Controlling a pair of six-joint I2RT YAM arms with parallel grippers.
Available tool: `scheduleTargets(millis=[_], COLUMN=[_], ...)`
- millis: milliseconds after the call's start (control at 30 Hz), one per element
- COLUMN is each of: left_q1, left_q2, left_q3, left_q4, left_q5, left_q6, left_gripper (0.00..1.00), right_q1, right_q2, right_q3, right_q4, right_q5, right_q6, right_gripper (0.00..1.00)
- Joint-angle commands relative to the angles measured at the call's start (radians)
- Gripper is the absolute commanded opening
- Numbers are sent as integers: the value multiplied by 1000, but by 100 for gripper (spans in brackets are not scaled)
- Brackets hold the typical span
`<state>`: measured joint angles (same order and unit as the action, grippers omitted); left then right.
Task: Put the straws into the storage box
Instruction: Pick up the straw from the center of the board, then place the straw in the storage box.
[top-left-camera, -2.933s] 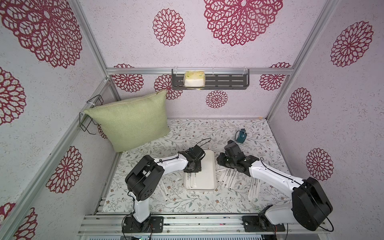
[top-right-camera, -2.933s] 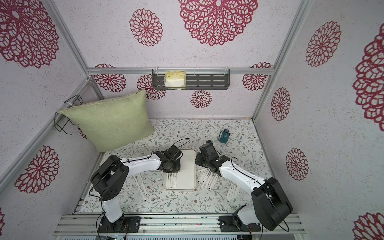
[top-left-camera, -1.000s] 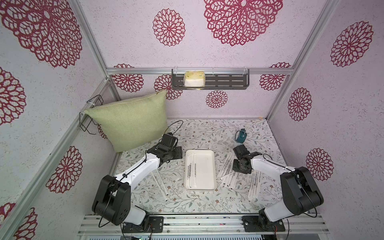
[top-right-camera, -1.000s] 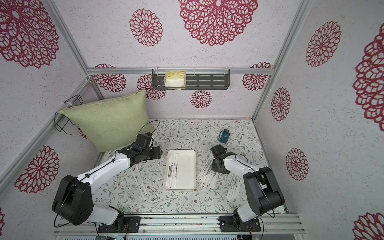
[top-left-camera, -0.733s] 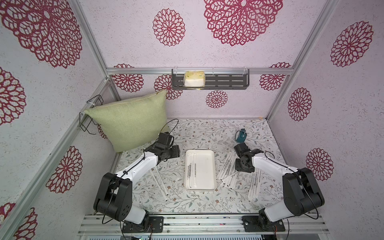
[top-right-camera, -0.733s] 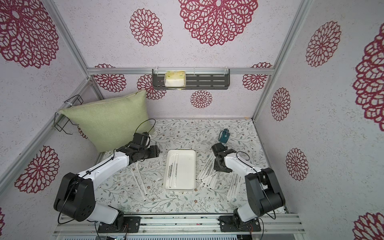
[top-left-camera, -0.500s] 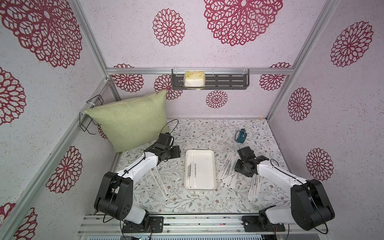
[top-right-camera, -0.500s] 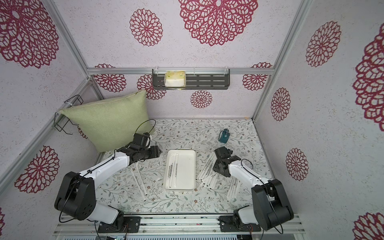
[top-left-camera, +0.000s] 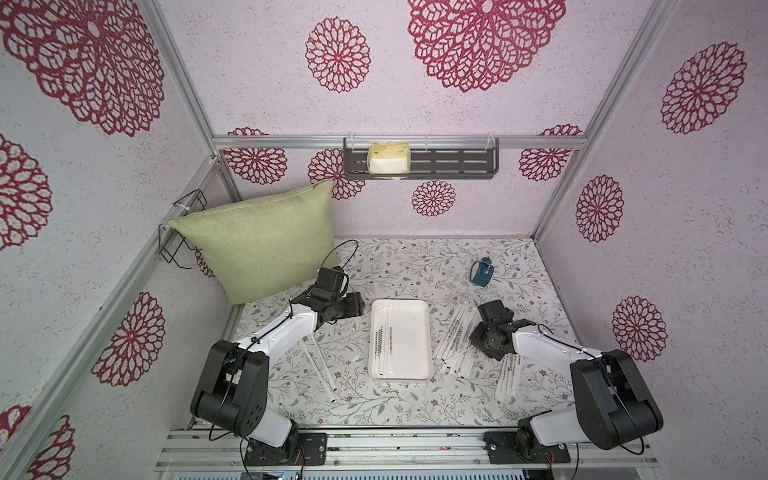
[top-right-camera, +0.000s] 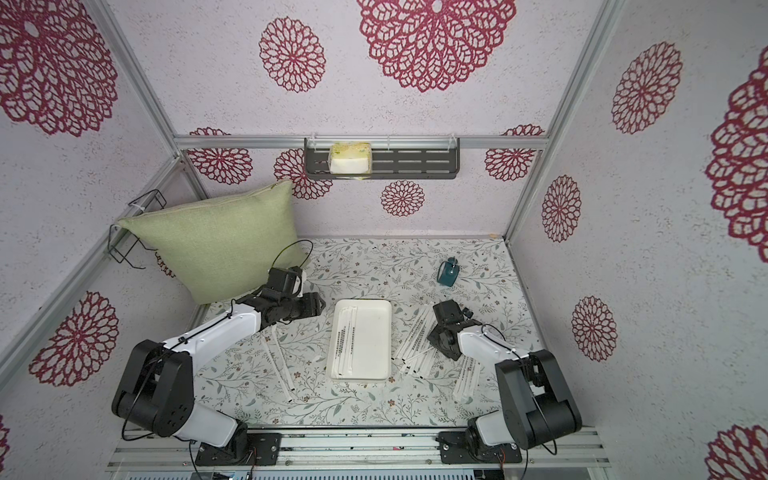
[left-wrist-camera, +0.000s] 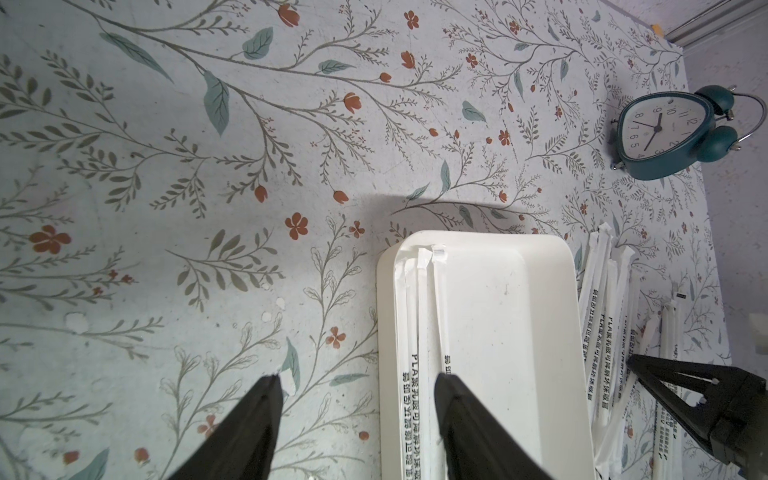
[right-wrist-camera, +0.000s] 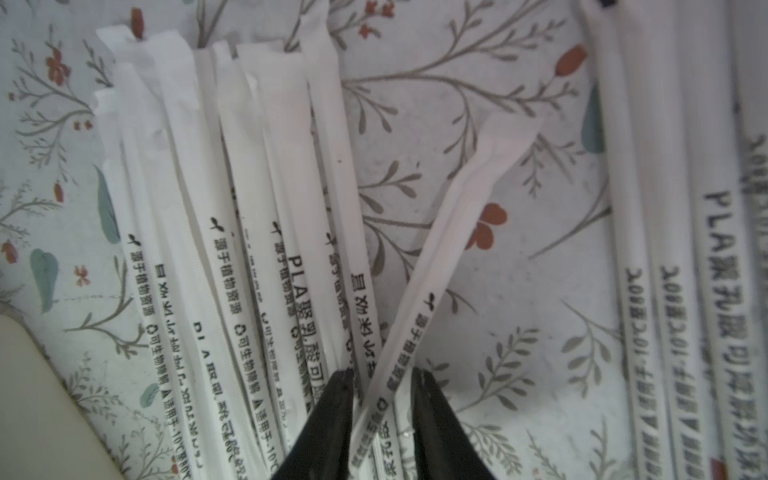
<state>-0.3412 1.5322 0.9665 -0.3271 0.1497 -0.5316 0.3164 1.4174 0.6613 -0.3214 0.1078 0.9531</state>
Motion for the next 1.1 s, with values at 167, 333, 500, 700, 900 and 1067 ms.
scheduleTargets(millis=[167, 333, 500, 700, 900, 1067], left_q1=[8, 7, 9, 44, 101, 121], left_q2=[-1, -29, -45, -90, -129, -176], left_q3=[-6, 7, 11, -30, -52, -94], left_q4=[20, -18, -60, -91, -157, -179], left_q5=[13, -8, -39, -16, -16, -36], left_q6=[-5, 2, -12, -44, -77, -85], left_gripper=[65, 65, 65, 64, 63, 63], right_q1=[-4, 28, 123, 427, 554, 578], right_q2=[-21, -52, -56, 129, 362, 451], right_q3=[40, 93, 184, 499, 681, 666], right_q4=[-27, -98, -166, -209, -129, -56], right_q5=[7, -11, -4, 41, 53, -7], right_q6=[-34, -63, -58, -11, -13, -1], right_gripper=[19, 17, 15, 13, 11, 11])
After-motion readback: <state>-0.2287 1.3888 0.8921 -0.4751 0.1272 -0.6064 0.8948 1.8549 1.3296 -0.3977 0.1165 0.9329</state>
